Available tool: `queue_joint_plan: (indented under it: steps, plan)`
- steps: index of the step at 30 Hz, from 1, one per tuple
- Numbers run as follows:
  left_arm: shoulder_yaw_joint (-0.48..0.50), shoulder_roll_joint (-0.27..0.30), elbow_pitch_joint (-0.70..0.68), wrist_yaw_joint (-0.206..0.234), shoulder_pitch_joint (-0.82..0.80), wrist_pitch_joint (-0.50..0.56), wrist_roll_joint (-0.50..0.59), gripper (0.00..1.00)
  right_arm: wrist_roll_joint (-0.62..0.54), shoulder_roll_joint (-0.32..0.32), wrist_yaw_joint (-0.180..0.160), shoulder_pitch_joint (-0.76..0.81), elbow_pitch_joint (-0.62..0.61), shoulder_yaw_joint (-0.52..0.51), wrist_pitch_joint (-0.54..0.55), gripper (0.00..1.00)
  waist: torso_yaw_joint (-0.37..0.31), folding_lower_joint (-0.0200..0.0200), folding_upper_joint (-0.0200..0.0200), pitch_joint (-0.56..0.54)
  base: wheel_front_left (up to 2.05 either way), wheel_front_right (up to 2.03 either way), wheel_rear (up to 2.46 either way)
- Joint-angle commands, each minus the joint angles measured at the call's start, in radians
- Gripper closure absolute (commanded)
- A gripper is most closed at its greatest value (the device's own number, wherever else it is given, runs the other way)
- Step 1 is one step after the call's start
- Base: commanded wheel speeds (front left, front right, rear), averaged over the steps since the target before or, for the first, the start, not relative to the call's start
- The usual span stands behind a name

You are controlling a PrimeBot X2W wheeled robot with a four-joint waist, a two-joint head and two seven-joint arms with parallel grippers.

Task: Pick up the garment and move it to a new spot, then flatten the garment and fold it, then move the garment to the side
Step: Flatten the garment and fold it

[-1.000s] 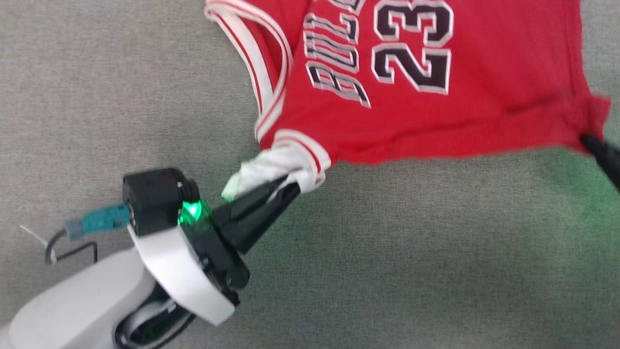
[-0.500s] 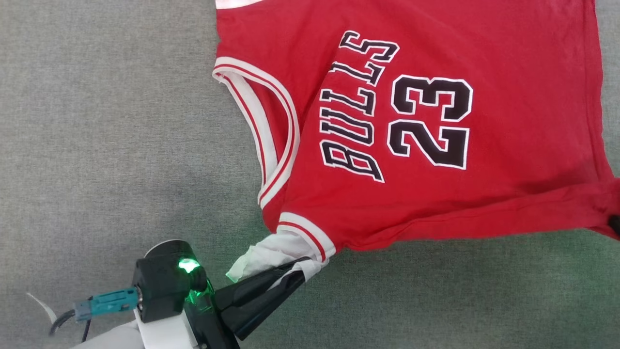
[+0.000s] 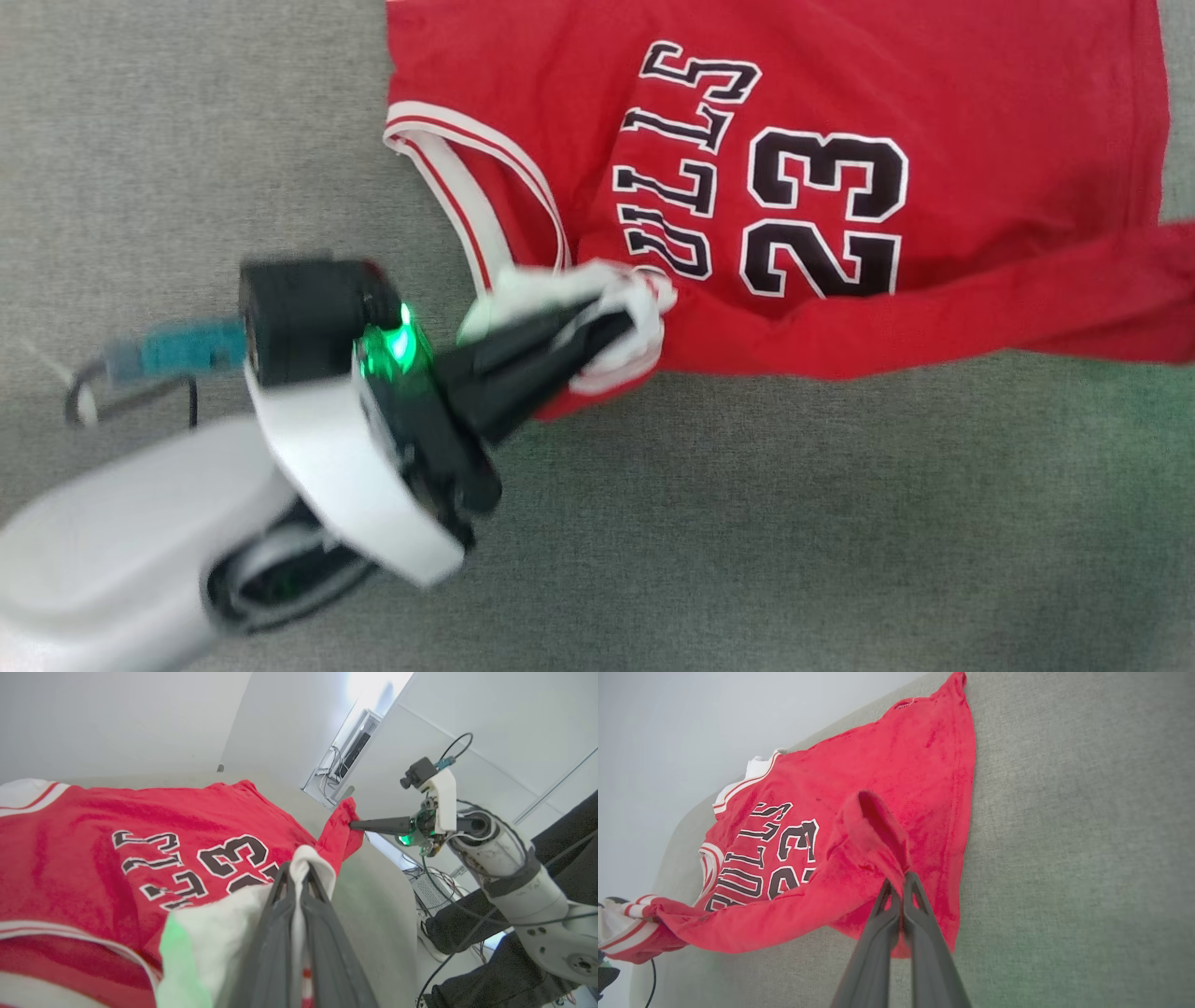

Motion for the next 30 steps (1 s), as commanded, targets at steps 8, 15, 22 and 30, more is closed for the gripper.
queue_joint_plan:
  steps: [8,15,22,30]
  plan:
    - [-0.076,-0.060,0.187,0.002,-0.269,0.055,-0.222,1.00,-0.060,-0.045,0.000,-0.221,0.163,0.083,-0.029,1.00,-0.025,0.0000,0.0000,0.039,0.00,0.00,0.00]
    - [-0.096,-0.090,0.306,0.002,-0.362,0.053,-0.315,1.00,-0.096,-0.082,0.000,-0.311,0.277,0.122,-0.079,1.00,-0.024,0.0000,0.0000,0.060,0.00,0.00,0.00]
    - [-0.123,-0.094,0.426,0.002,-0.391,0.086,-0.323,1.00,-0.096,-0.098,0.000,-0.317,0.317,0.147,-0.112,1.00,-0.034,0.0000,0.0000,0.078,0.00,0.00,0.00]
    - [-0.141,-0.092,0.495,0.002,-0.365,0.129,-0.319,1.00,-0.106,-0.116,0.000,-0.301,0.343,0.202,-0.144,1.00,-0.050,0.0000,0.0000,0.102,0.00,0.00,0.00]
